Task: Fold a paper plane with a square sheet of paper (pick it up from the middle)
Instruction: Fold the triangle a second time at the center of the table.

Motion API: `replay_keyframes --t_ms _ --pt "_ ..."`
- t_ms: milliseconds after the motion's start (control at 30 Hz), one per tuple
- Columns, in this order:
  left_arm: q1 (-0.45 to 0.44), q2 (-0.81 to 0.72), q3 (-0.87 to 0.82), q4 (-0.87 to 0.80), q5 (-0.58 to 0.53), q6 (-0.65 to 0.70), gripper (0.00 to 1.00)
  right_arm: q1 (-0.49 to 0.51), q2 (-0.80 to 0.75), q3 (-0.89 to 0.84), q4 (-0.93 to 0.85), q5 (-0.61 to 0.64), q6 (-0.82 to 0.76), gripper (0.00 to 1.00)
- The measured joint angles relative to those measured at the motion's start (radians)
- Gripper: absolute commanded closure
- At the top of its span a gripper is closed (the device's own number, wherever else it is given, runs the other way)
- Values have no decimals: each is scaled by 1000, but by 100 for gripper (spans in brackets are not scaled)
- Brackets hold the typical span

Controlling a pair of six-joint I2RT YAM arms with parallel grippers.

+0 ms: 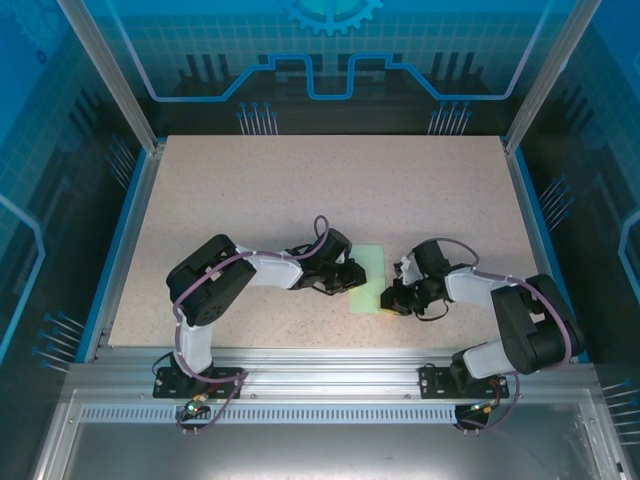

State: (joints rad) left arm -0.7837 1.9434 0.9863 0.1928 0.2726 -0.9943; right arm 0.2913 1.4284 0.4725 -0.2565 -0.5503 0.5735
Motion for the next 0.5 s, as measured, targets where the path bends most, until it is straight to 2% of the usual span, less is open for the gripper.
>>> replay_keyframes --t_ms 333,433,500 --pt "-3 1 2 -1 2 3 79 -4 -52 -30 -9 21 51 91" --pt "-3 1 4 -5 3 6 79 -4 -94 -32 -57 60 61 87" --pt "-3 1 6 -9 2 10 79 -4 -134 -32 -107 102 64 82"
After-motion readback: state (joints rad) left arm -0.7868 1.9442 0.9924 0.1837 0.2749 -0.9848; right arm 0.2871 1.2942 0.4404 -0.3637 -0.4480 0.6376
